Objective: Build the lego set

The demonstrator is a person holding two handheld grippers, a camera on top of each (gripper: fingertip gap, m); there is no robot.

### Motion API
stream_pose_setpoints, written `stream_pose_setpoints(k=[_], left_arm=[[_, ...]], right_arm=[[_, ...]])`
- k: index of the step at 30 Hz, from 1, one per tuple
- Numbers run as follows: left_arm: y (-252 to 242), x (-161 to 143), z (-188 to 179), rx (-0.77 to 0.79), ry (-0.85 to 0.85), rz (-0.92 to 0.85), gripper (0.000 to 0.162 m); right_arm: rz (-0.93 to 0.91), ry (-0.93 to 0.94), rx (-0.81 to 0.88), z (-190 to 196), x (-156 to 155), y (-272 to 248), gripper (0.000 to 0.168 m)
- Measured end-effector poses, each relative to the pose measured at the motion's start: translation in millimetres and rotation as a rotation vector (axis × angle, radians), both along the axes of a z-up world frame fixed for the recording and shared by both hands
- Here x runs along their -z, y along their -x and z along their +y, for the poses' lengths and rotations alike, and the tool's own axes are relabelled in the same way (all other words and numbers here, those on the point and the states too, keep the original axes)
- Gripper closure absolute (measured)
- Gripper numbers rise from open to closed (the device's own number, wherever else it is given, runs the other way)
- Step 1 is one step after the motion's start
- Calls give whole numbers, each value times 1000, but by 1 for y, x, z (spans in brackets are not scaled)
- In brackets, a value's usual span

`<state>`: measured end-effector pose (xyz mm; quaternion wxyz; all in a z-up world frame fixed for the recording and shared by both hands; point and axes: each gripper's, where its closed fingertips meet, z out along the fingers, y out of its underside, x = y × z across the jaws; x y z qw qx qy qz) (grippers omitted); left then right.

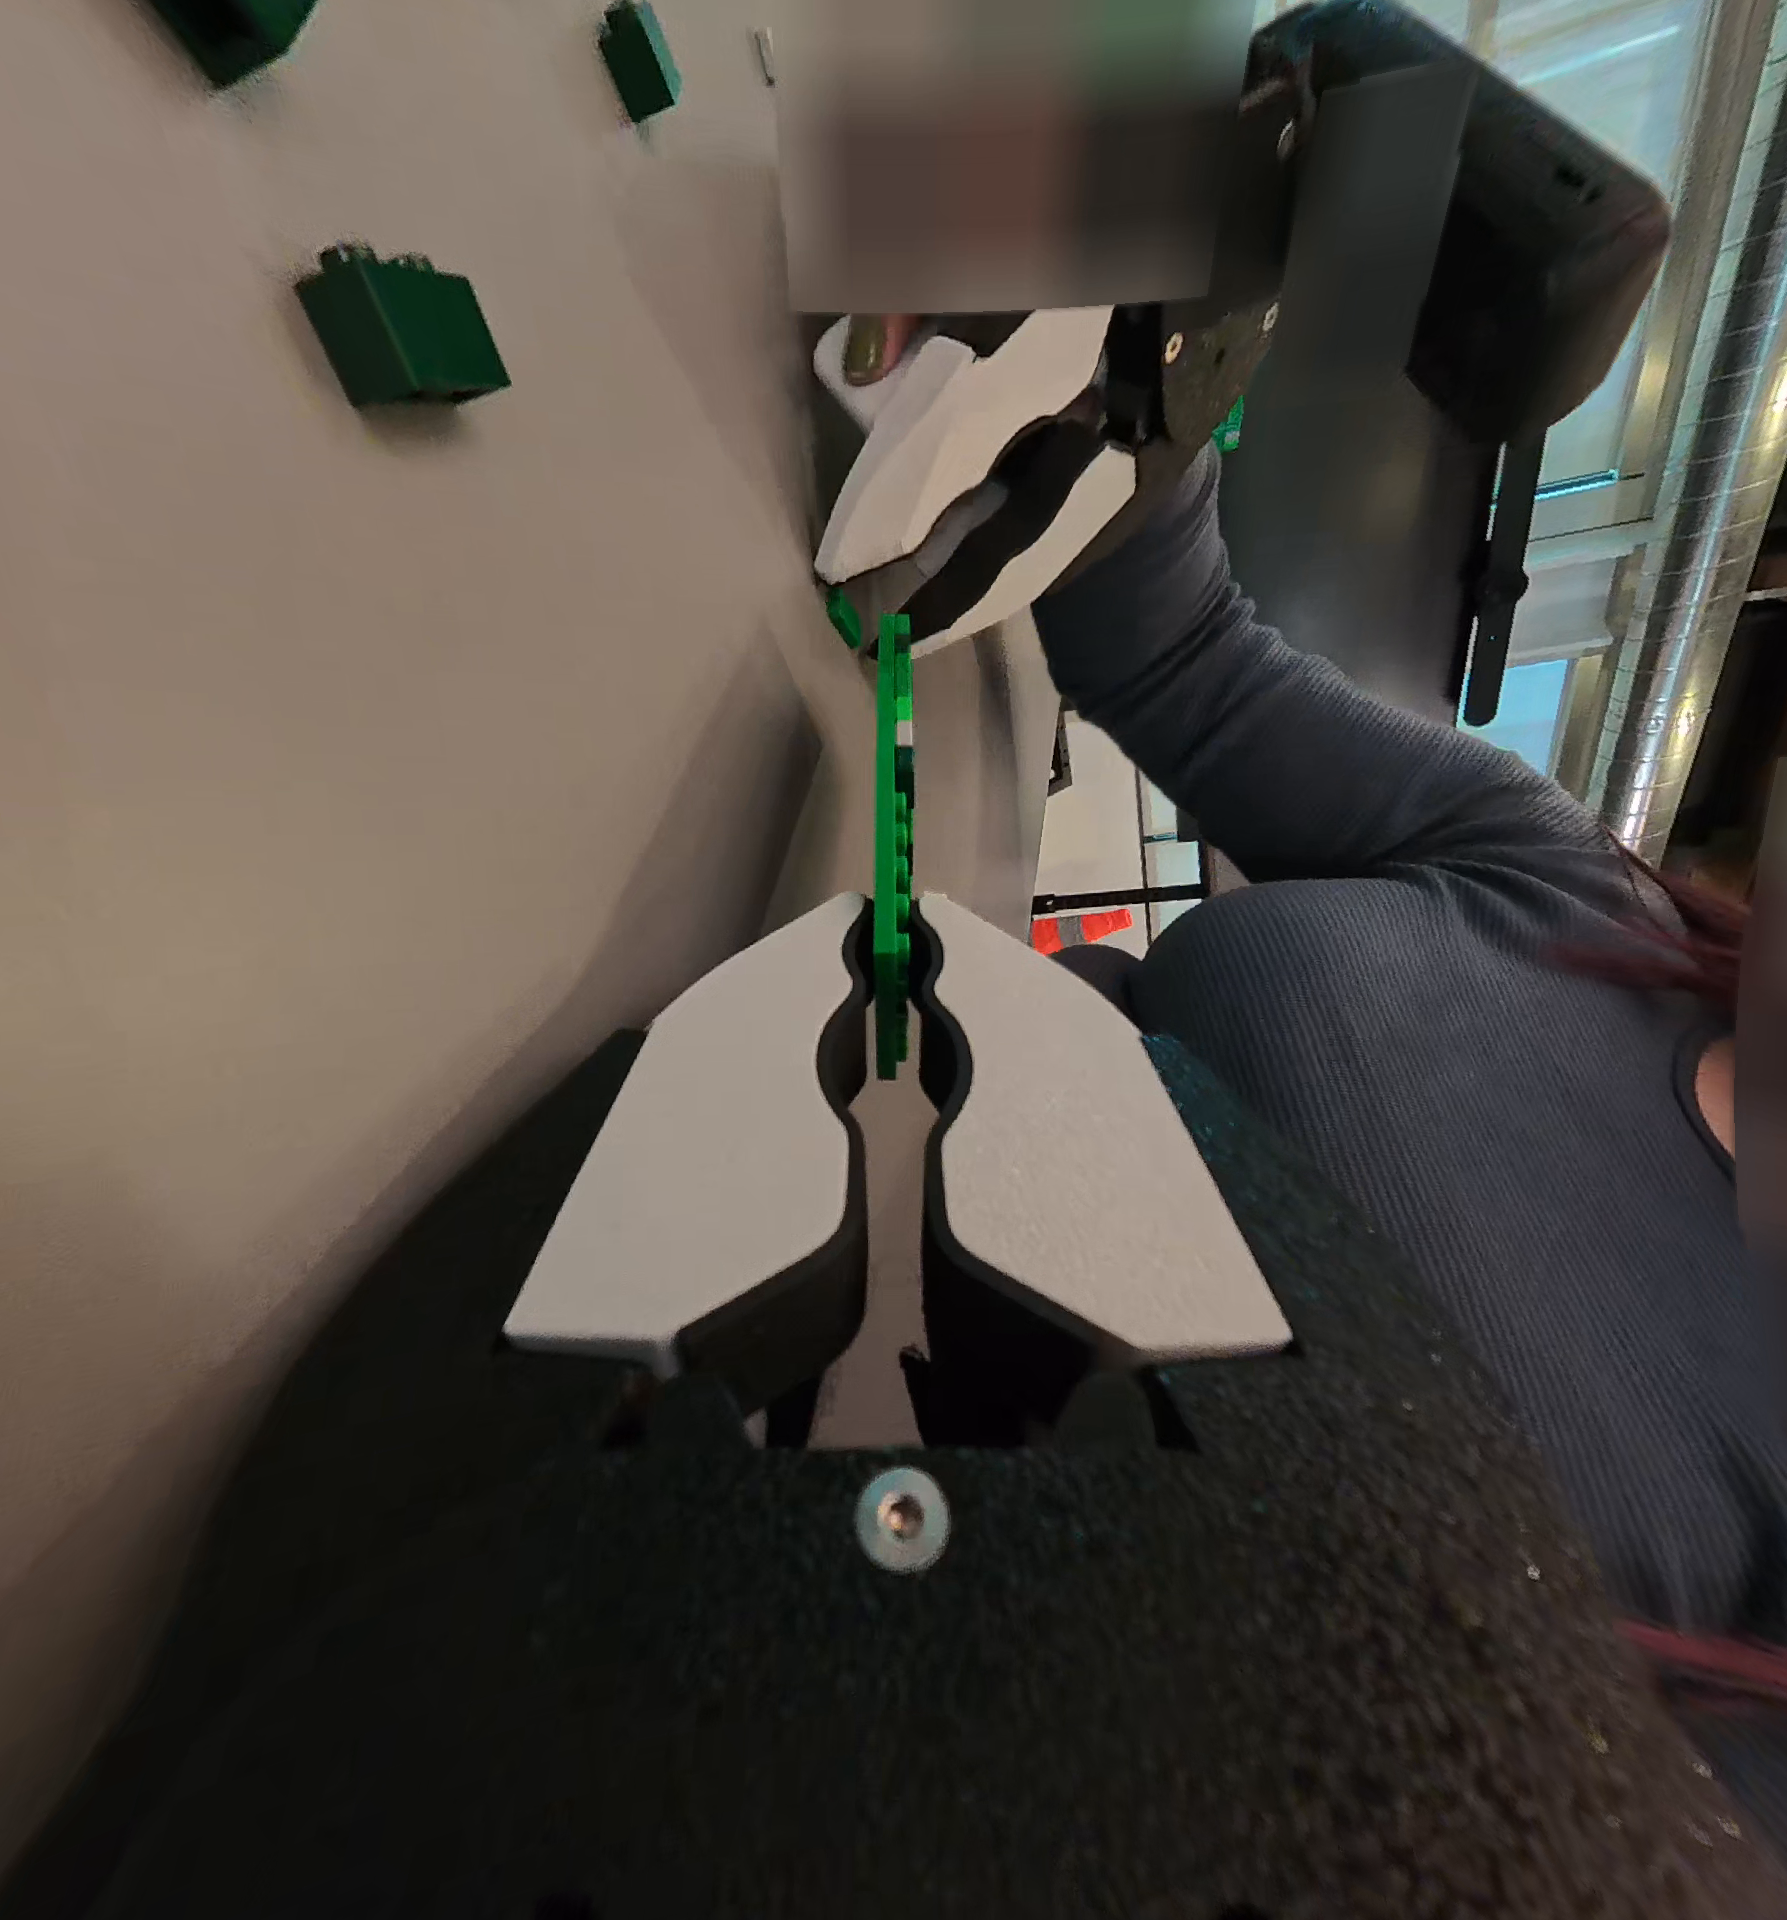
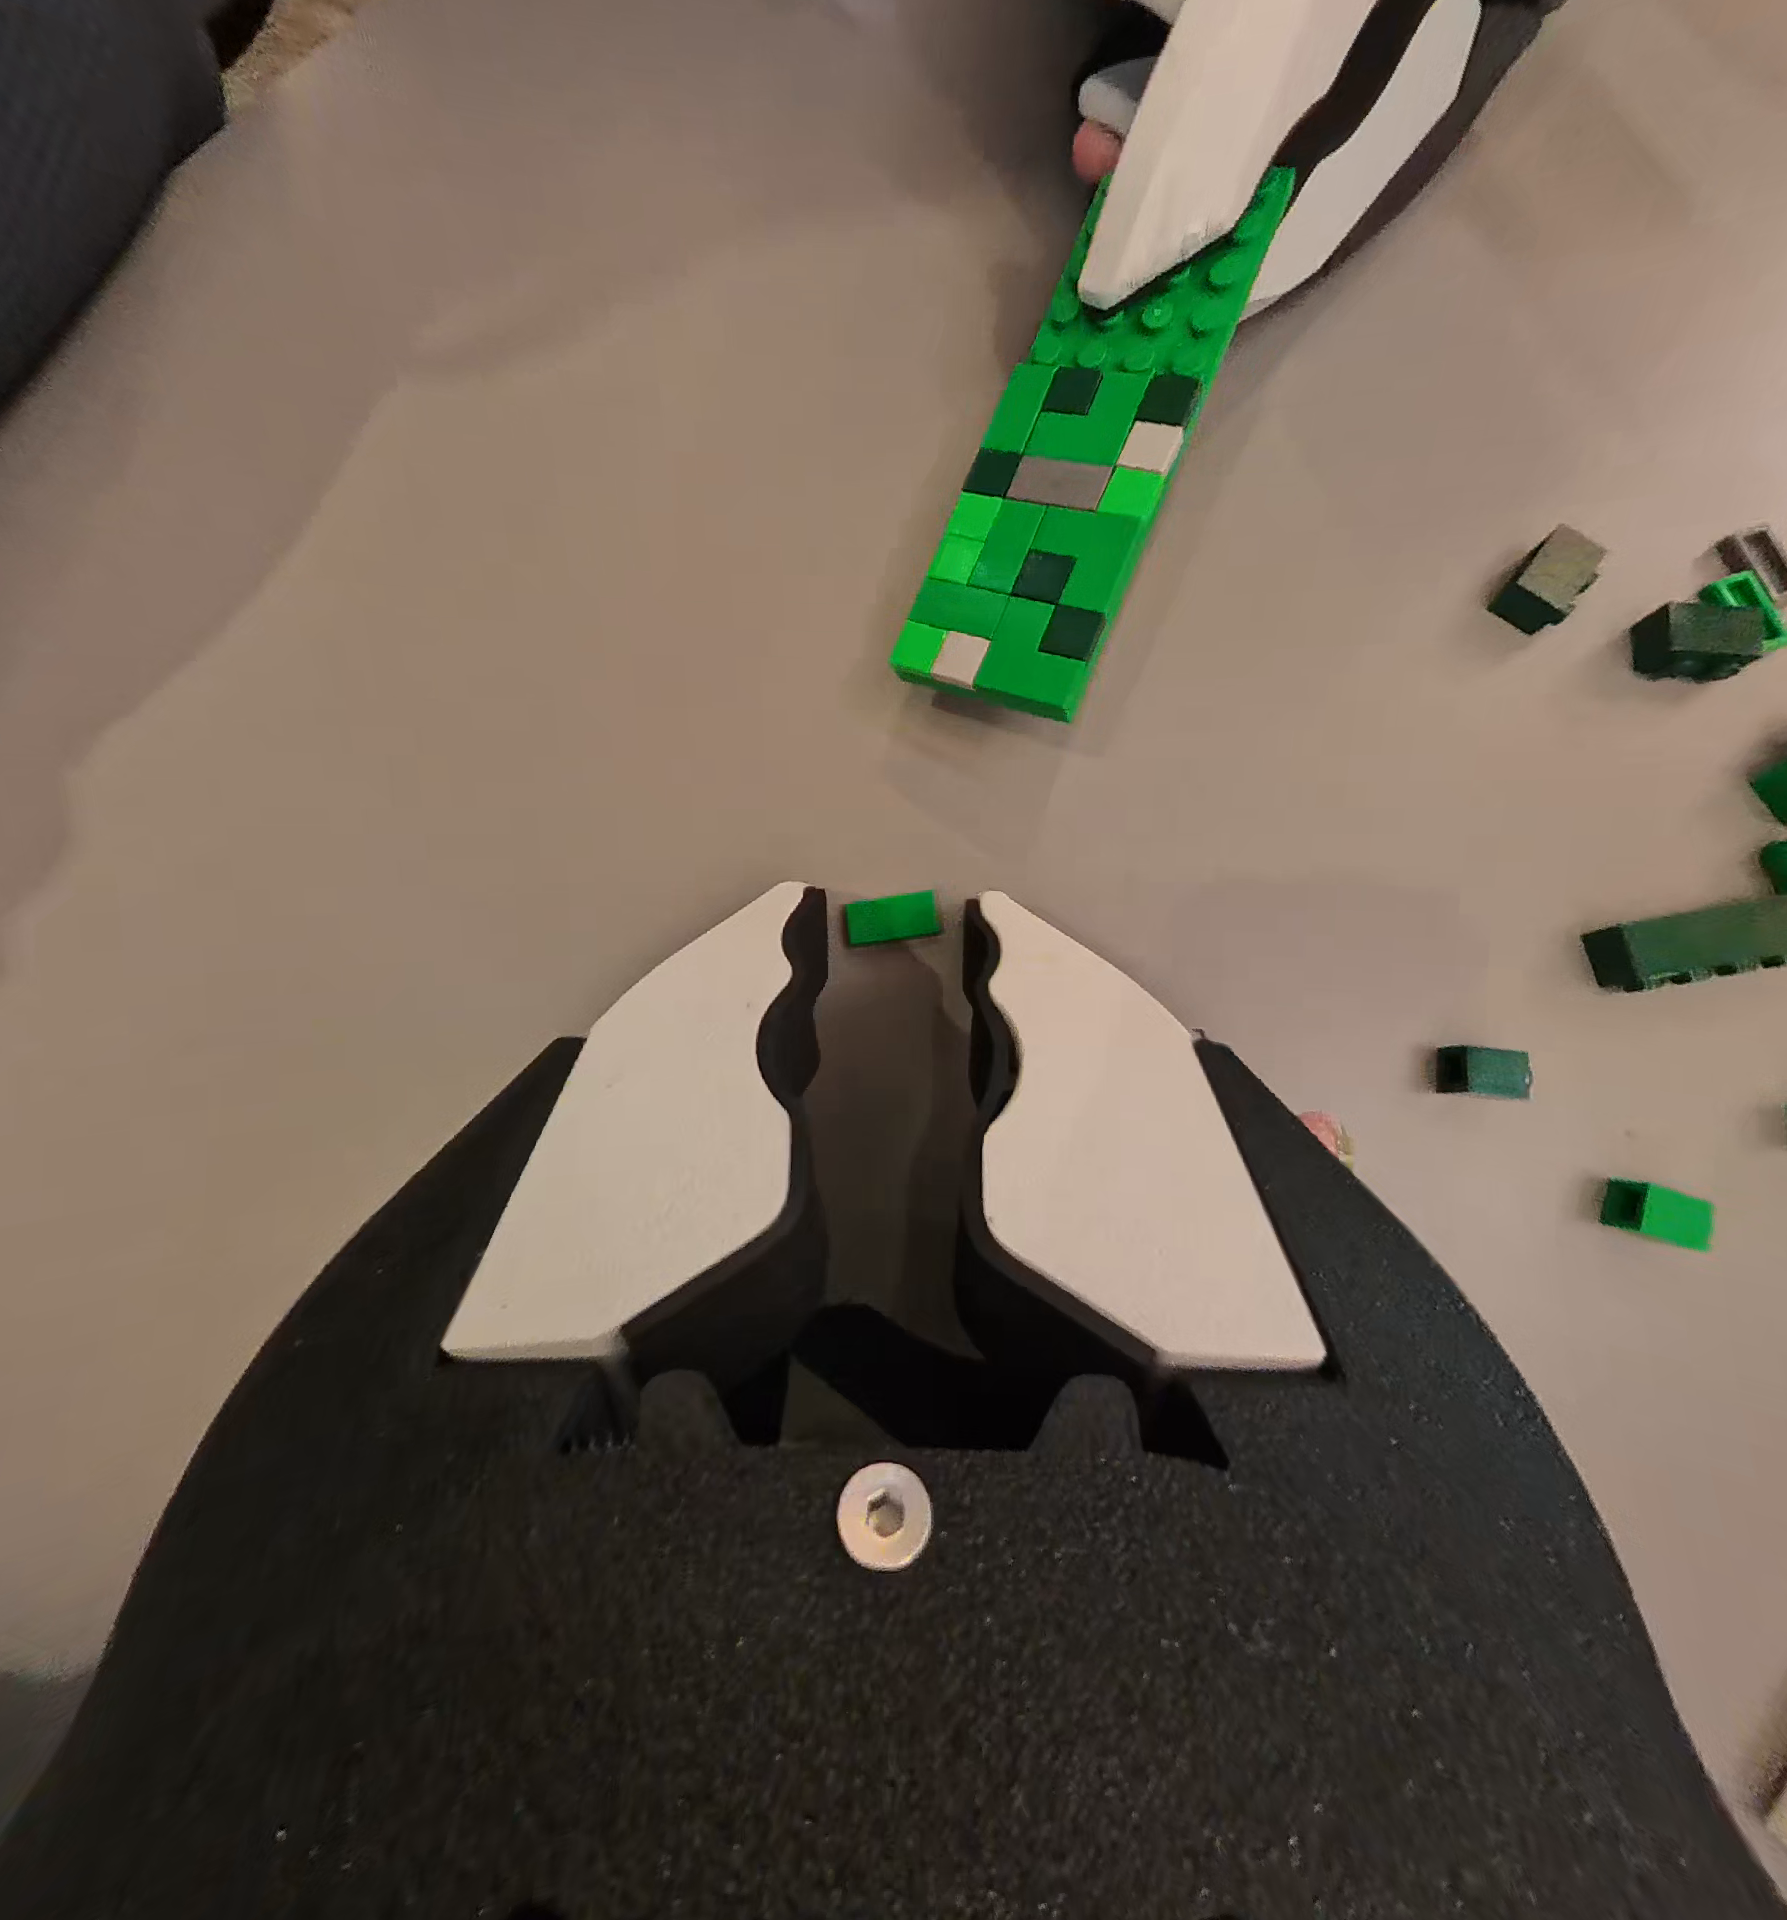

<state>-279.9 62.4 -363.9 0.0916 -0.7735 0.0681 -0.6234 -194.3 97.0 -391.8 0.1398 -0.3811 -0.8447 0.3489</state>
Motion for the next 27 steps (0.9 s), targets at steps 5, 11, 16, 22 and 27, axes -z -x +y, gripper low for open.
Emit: stream_pose_setpoints(k=[5,11,16,22,27], left_arm=[[0,0,0,2,10,-5,158],[0,-3,8,-53,5,-31,158],[-24,-4,23,-45,-16,-37,158],[-31,-7,27,-18,0,-87,158],[-21,-8,27,-85,-23,-90,158]], right_arm=[[18,-14,-3,-1,0,1,153],[135,-46,152,13,-12,-2,168],[216,-40,278,27,-35,-16,168],[139,-1,364,21,-25,-27,140],[138,22,604,21,-20,-19,135]])
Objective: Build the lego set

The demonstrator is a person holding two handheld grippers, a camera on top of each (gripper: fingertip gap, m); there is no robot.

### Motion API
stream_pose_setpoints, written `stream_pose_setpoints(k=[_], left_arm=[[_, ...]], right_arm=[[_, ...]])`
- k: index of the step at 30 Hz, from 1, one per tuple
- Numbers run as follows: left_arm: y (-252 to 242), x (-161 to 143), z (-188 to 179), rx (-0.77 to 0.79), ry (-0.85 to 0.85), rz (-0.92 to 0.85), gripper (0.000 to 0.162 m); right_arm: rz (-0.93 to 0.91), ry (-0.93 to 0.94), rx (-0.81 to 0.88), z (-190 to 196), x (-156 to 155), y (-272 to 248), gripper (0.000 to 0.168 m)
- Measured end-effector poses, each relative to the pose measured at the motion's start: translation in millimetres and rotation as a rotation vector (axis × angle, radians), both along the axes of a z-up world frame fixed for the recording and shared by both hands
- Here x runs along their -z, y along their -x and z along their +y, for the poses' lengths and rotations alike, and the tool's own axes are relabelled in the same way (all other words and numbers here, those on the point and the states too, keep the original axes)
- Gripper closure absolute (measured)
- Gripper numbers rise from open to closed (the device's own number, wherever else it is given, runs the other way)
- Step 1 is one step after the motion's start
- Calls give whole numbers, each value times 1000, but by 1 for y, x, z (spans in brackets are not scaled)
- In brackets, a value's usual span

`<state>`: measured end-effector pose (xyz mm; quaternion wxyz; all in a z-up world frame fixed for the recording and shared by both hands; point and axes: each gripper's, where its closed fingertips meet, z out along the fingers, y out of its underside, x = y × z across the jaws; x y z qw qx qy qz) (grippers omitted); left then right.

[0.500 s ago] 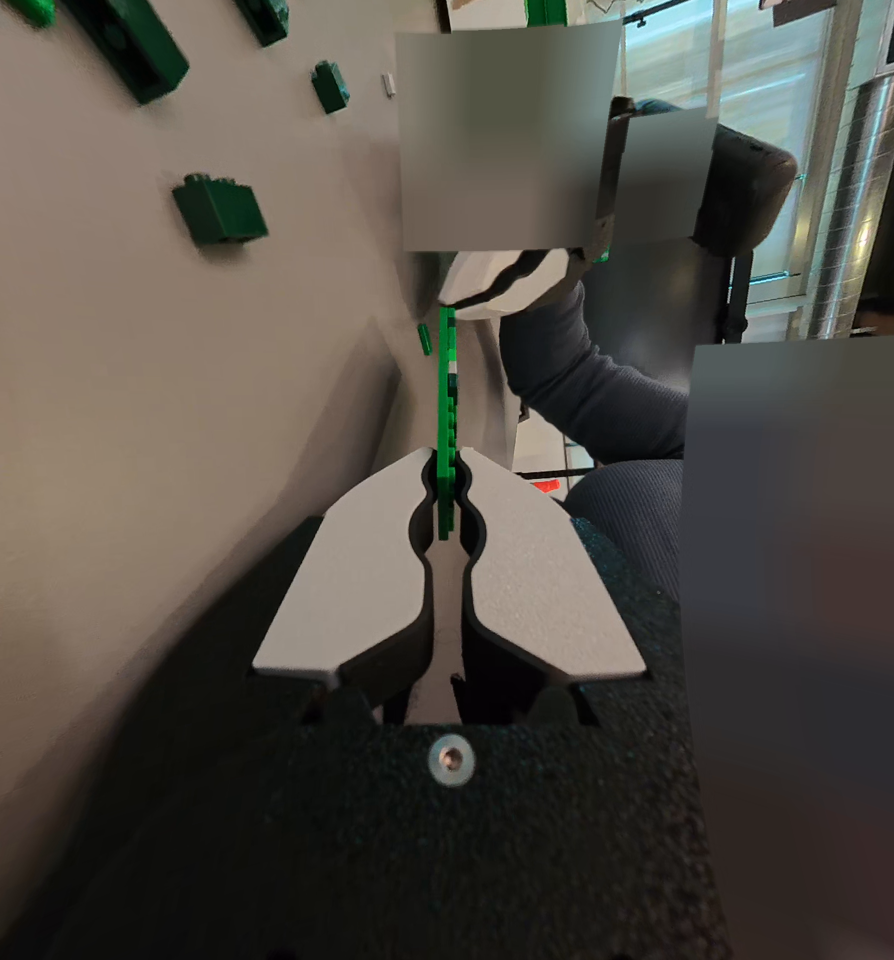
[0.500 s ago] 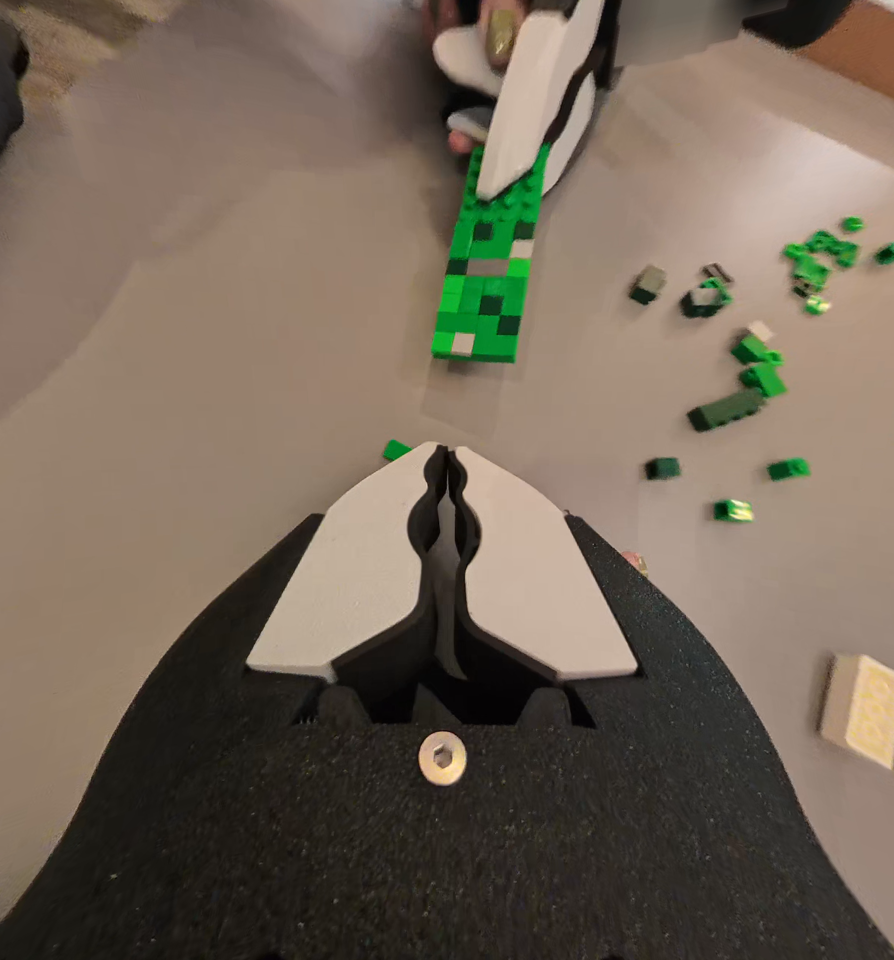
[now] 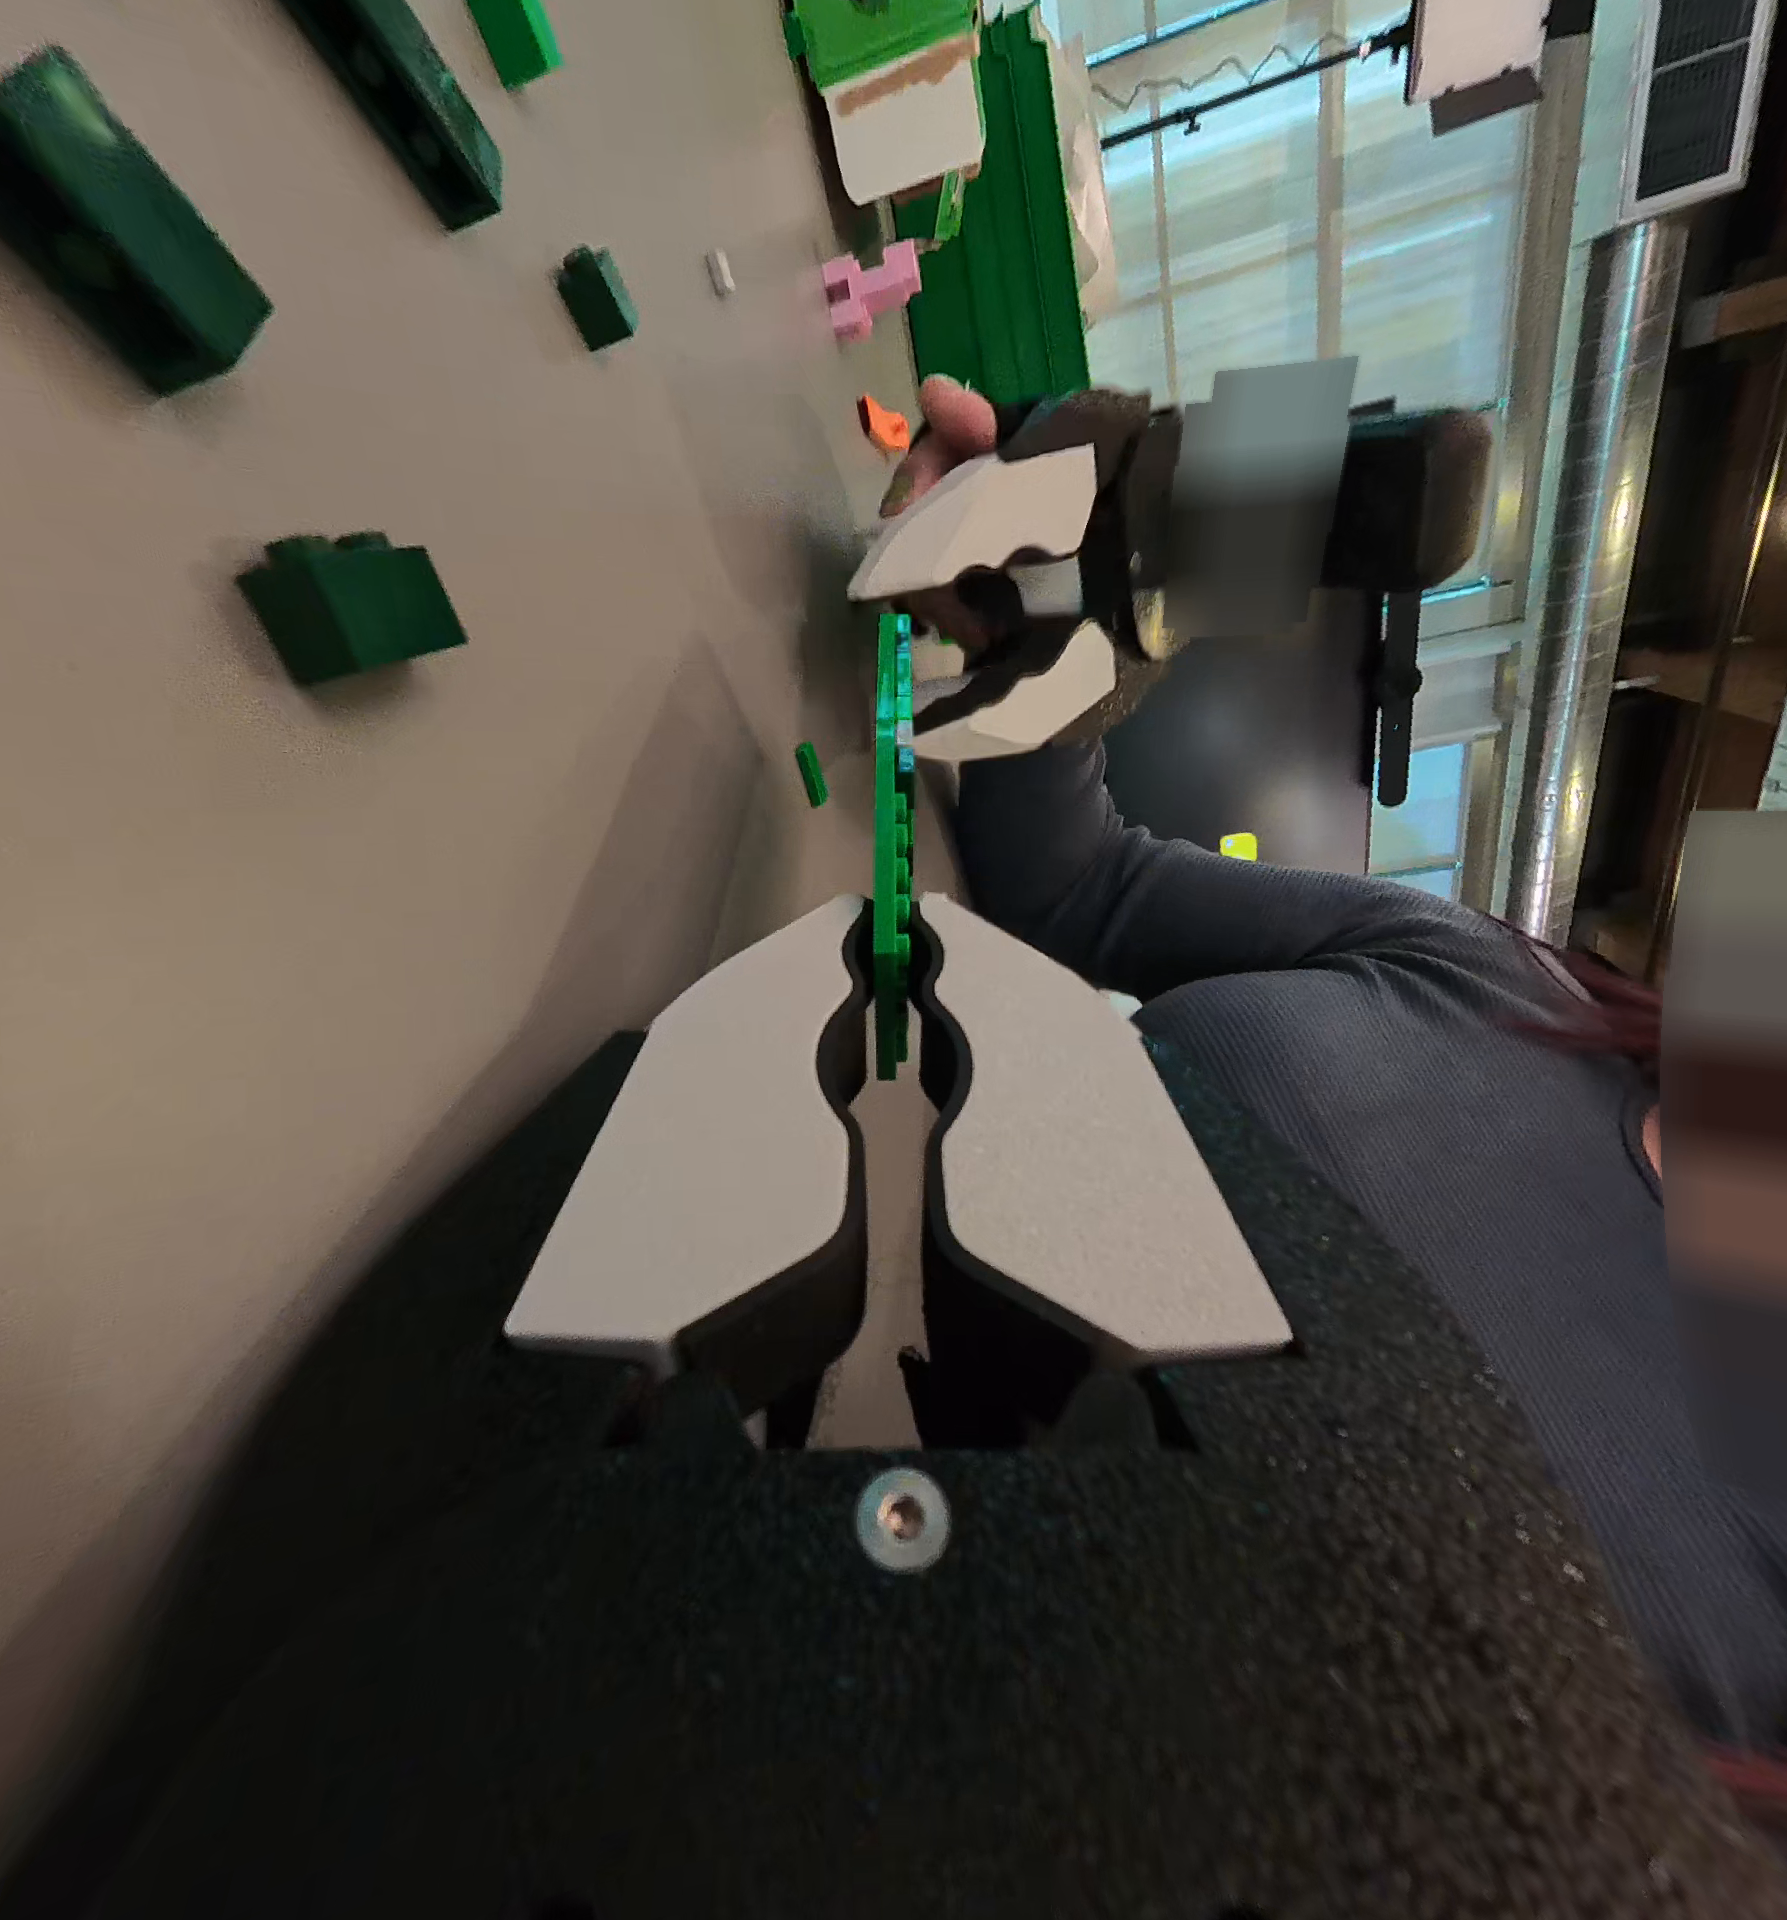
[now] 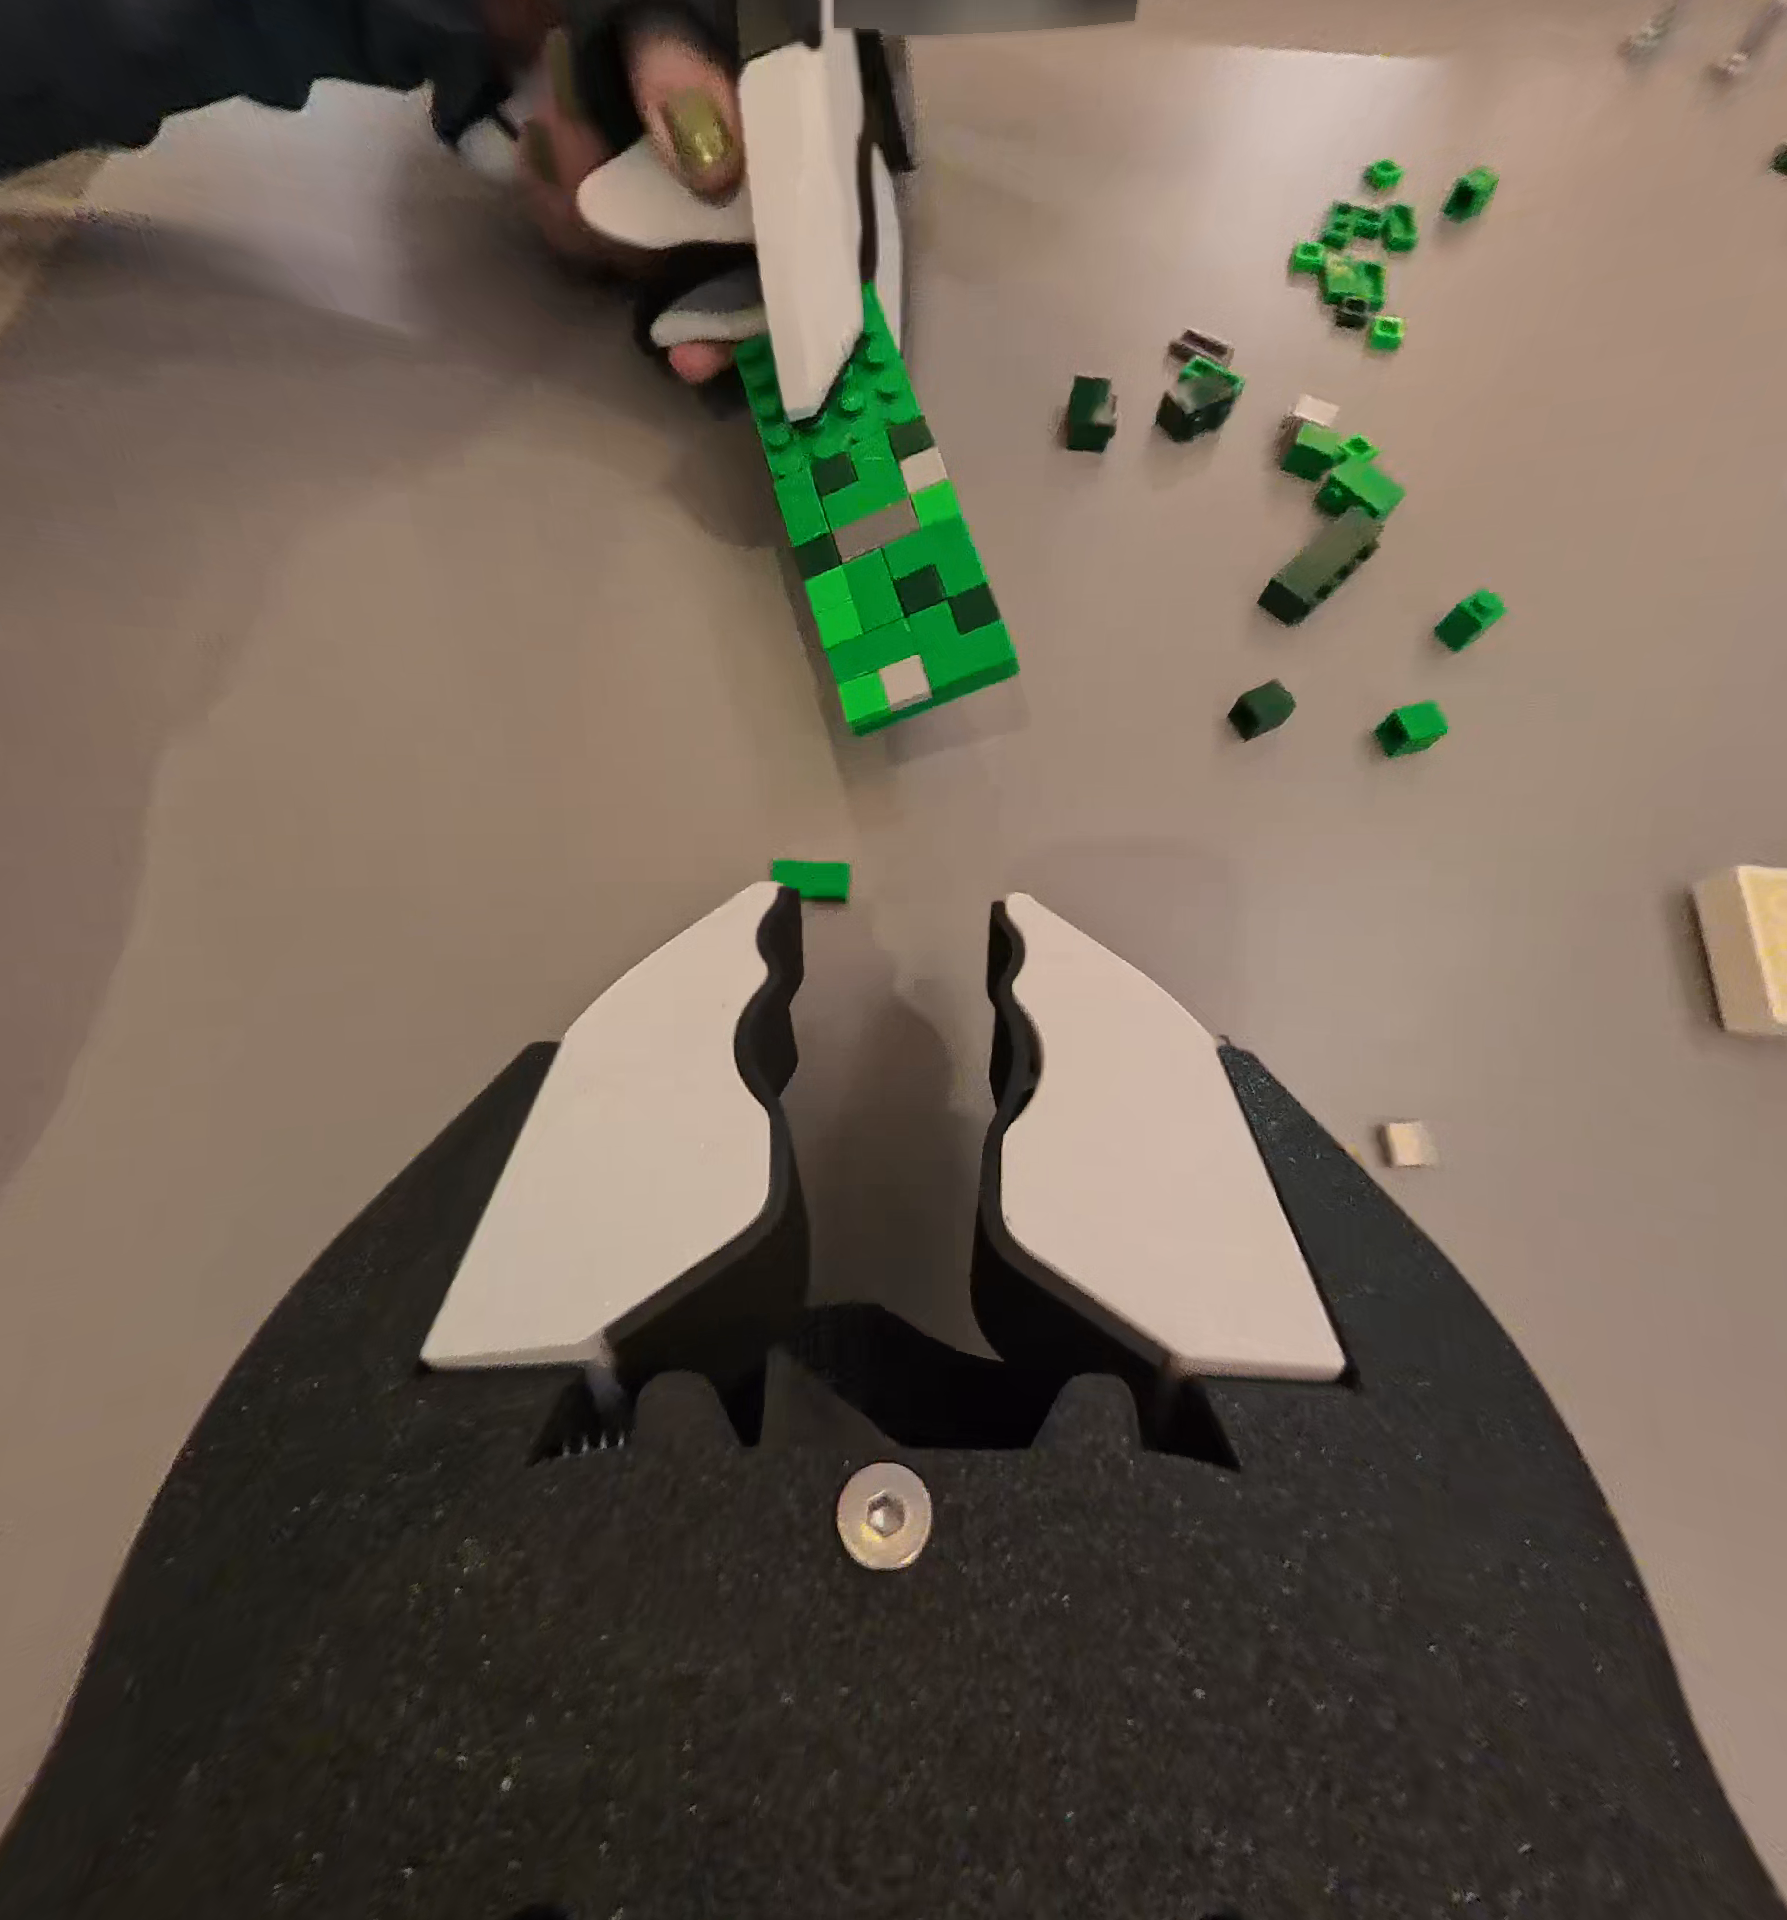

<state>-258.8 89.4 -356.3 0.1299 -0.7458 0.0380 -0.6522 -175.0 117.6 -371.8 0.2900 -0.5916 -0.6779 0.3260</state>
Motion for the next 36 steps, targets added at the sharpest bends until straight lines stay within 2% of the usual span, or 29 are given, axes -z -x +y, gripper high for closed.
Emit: stream_pose_setpoints(k=[2,5,22,28,36], left_arm=[[3,-1,0,-20,-3,-6,158],[3,0,-1,-15,-8,2,158],[2,0,-2,-5,-15,8,158],[2,1,-1,-8,0,2,158],[-10,-2,2,10,0,-18,158]], right_arm=[[-2,15,65,-5,2,1,136],[-51,-28,74,-12,11,0,138],[-114,-25,6,-23,21,13,153],[-105,-55,4,-21,19,11,153],[-55,-80,11,-10,1,-2,153]])
